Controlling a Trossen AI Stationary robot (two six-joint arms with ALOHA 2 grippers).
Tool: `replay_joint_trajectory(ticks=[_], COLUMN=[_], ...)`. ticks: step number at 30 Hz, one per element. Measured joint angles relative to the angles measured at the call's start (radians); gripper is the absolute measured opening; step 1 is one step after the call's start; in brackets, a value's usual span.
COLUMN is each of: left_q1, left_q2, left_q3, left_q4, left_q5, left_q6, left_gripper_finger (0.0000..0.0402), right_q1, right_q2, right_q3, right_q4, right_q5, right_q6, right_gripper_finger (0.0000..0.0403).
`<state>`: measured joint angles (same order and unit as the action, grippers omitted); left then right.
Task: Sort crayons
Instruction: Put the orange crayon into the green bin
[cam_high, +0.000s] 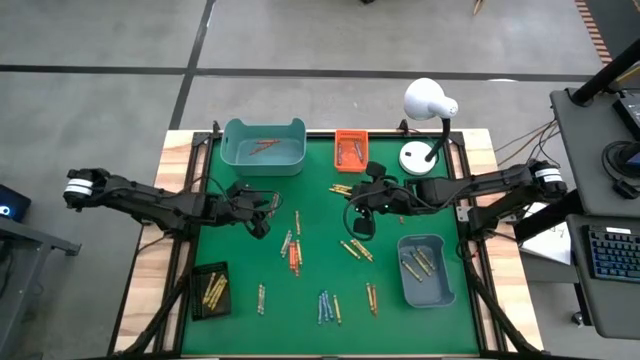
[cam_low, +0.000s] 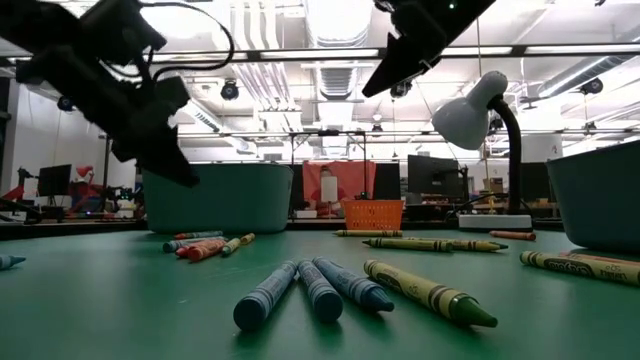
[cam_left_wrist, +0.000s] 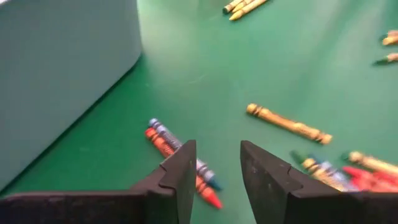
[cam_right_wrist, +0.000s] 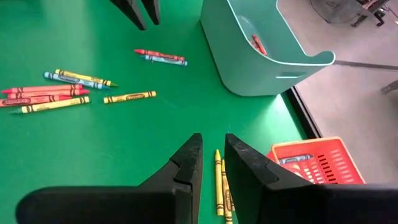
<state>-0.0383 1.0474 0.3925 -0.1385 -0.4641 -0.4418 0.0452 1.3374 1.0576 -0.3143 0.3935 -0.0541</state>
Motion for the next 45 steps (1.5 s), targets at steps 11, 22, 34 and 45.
replay_joint_trajectory(ticks=[11, 22, 34, 45], left_q1=[0.001, 0.004, 0.025, 0.033], left_q2=[0.043, 0.212, 0.355, 0.409], left_q3=[-0.147, -0.171, -0.171, -0.169], left_q4=[0.306, 0.443, 0.497, 0.511], left_q5=[-0.051, -0.156, -0.162, -0.172], left_q6=[0.104, 0.064, 0.050, 0.028], left_gripper_finger=[0.0130, 0.0130, 0.0130, 0.0128], right_q1=[-0.050, -0.066, -0.066, -0.066], right_q2=[0.026, 0.026, 0.026, 0.026], right_q3=[0.000, -0.003, -0.007, -0.007], right_q4=[0.014, 0.014, 0.014, 0.015], right_q5=[0.000, -0.001, -0.002, -0.002], right_q6=[-0.025, -0.009, 0.004, 0.009], right_gripper_finger=[0.0057, 0.0057, 0.0057, 0.0057])
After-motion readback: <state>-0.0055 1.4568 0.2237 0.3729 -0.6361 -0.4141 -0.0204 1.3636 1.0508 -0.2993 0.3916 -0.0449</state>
